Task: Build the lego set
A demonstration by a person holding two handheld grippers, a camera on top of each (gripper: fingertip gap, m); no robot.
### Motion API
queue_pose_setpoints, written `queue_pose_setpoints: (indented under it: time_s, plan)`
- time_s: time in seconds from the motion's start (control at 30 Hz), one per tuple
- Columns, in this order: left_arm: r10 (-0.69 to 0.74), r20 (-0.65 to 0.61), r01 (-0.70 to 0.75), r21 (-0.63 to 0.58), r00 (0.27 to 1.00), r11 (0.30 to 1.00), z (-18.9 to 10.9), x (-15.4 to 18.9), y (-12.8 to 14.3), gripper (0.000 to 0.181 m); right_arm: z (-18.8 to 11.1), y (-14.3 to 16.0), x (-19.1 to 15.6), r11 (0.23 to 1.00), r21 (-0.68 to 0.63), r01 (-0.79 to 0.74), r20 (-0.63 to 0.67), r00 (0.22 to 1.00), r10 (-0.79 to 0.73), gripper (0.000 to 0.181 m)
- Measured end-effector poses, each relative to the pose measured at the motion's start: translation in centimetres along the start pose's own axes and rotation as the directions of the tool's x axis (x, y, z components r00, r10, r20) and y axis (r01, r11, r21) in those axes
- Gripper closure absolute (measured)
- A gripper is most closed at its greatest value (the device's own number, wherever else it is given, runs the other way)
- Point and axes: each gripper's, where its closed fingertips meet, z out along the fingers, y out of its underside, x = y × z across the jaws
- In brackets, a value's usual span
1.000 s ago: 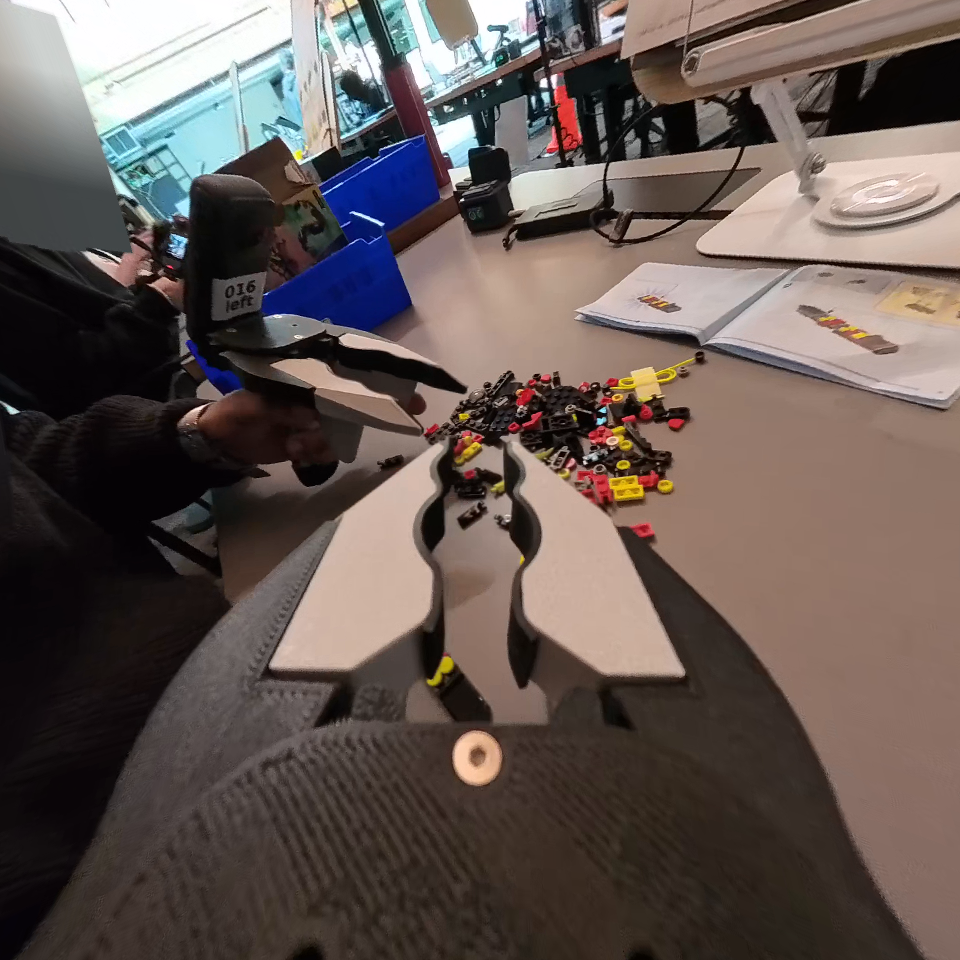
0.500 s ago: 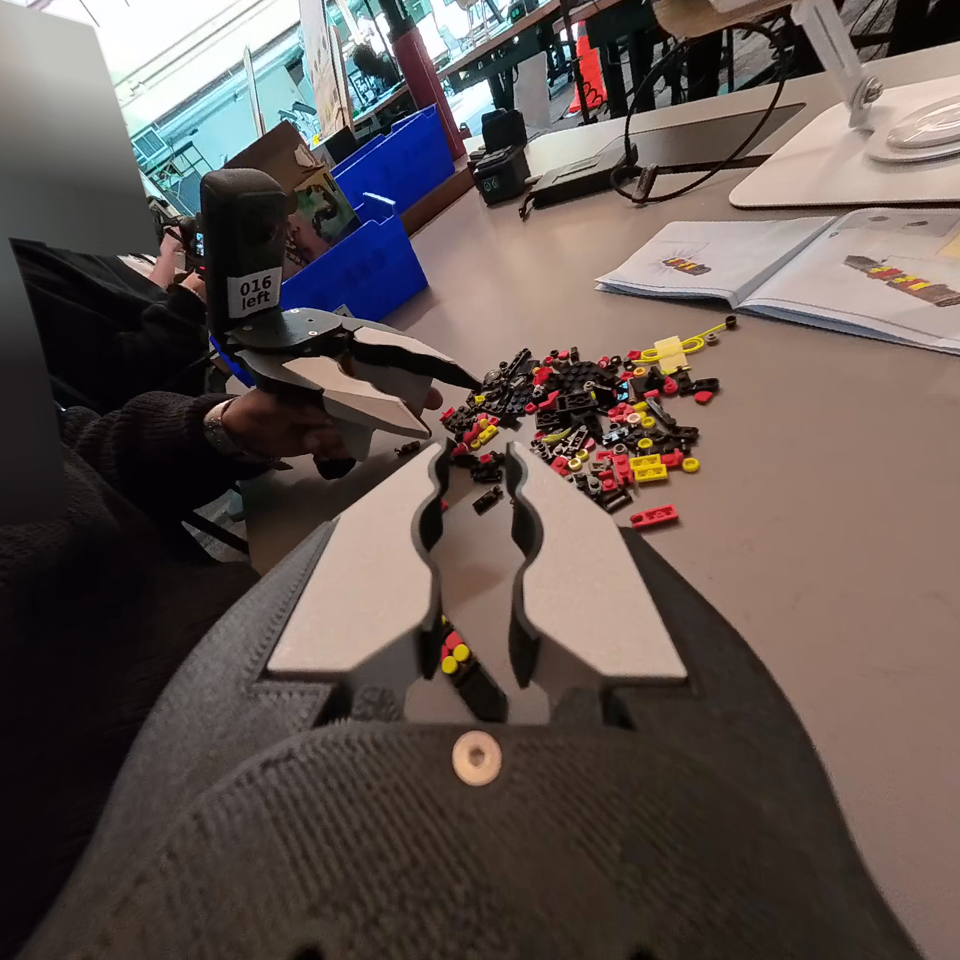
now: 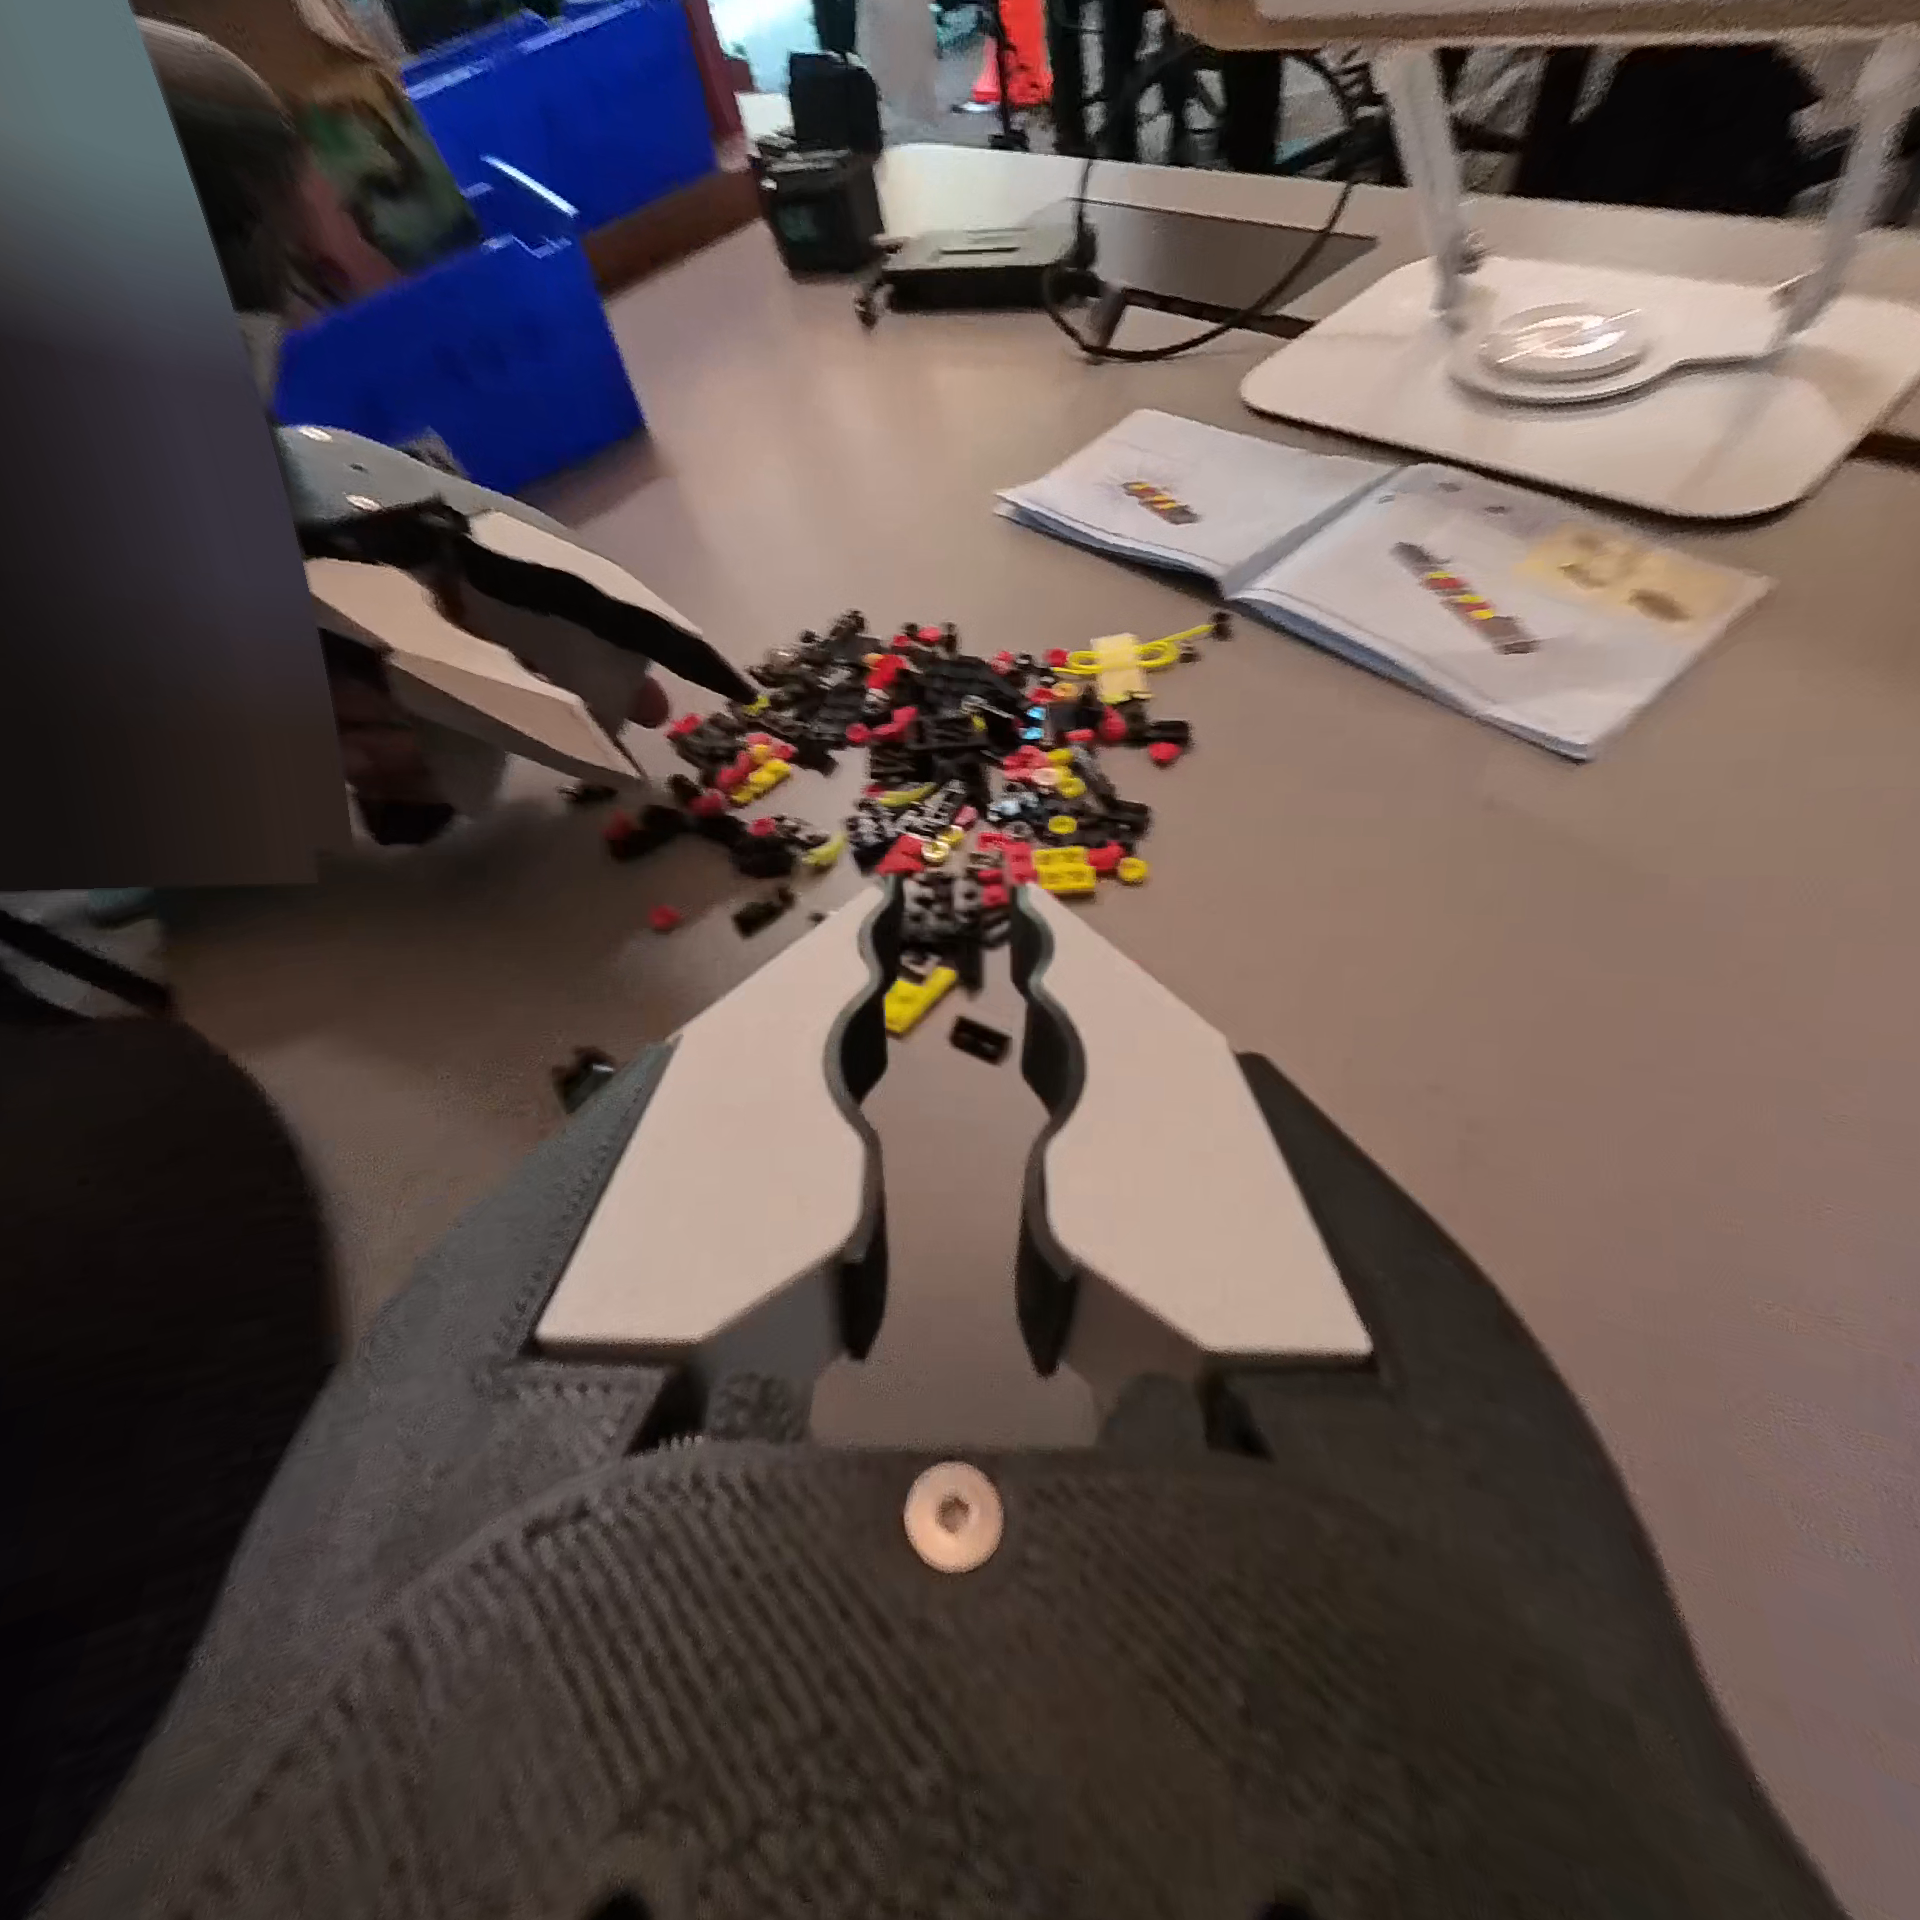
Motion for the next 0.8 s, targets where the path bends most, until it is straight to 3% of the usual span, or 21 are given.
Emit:
queue_pose_setpoints:
  time_s: [0.17, 0.43, 0.63, 0.8]
  plan:
    - [0.006, -0.079, -0.01, -0.05, 0.997, 0.999, 0.2, 1.3, 0.8, 0.137, -0.4, -0.6, -0.1, 0.989, 0.05, -0.138, 0.082, 0.988, 0.133, 0.16]
    - [0.069, -0.141, -0.083, -0.095, 0.988, 0.992, 0.7, 3.0, 1.8, 0.138, 0.2, 0.1, -0.7, 0.998, 0.004, -0.06, 0.069, 0.996, 0.059, 0.159]
    - [0.023, -0.234, -0.064, -0.168, 0.972, 0.984, 0.8, 4.6, 3.1, 0.143, 0.3, 0.1, -1.0, 0.998, 0.002, -0.065, 0.079, 0.995, 0.065, 0.158]
    - [0.063, -0.294, -0.136, -0.234, 0.954, 0.963, 0.9, 6.1, 4.7, 0.14, 0.3, 0.1, -1.3, 0.996, 0.003, -0.087, 0.1, 0.991, 0.087, 0.158]
